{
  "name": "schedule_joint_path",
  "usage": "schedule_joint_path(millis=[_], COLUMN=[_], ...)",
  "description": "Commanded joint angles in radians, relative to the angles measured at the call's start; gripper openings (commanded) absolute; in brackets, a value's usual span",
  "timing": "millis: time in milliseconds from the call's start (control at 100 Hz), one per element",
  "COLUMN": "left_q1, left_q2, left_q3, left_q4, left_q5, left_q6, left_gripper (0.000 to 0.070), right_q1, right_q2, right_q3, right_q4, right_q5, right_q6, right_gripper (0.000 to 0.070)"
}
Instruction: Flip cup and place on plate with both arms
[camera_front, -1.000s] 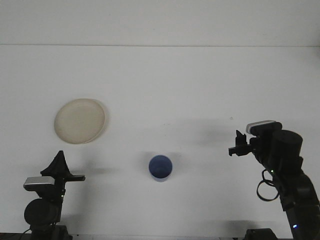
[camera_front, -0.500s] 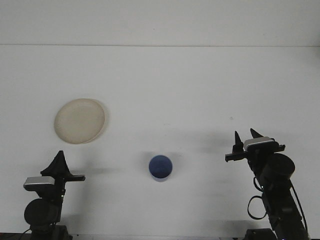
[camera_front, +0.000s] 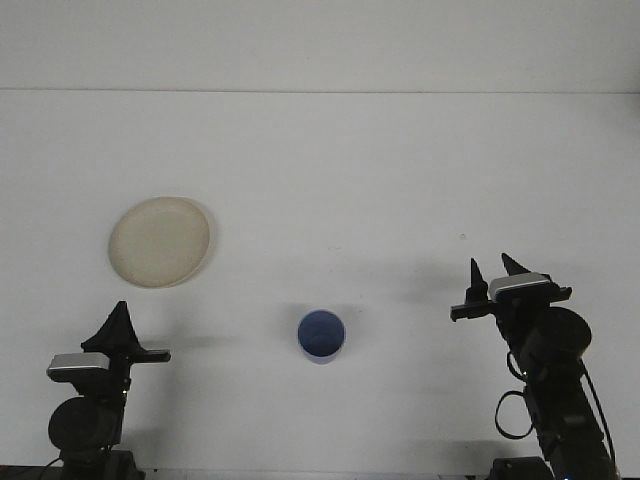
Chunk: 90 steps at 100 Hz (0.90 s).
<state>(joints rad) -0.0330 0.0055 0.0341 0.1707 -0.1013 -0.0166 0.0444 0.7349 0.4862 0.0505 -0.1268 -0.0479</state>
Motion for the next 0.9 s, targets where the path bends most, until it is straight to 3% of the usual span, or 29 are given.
schedule_joint_path(millis=[0, 620, 800, 890], left_q1=[0.001, 0.001, 0.001, 0.001], left_q2=[-0.001, 0.000, 0.040, 0.105], left_q3=[-0.019, 0.037, 0.210, 0.328], left_q4=[0.011, -0.003, -0.198, -0.313], left_q5=[0.002, 0.000, 0.000, 0.000], left_q6=[0.001, 0.002, -0.006, -0.045], left_gripper=[0.0011, 0.0011, 0.0011, 0.0011], right_q1=[-0.001, -0.001, -0.001, -0.001], right_q2=[0.005, 0.005, 0.005, 0.005], right_q3=[0.007, 0.007, 0.007, 0.007], right_q4=[0.013, 0.013, 0.013, 0.013], right_q5=[0.003, 0.003, 0.003, 0.003], right_q6=[0.014, 0.014, 0.014, 0.014], right_gripper=[0.0357, 0.0357, 0.0357, 0.0357])
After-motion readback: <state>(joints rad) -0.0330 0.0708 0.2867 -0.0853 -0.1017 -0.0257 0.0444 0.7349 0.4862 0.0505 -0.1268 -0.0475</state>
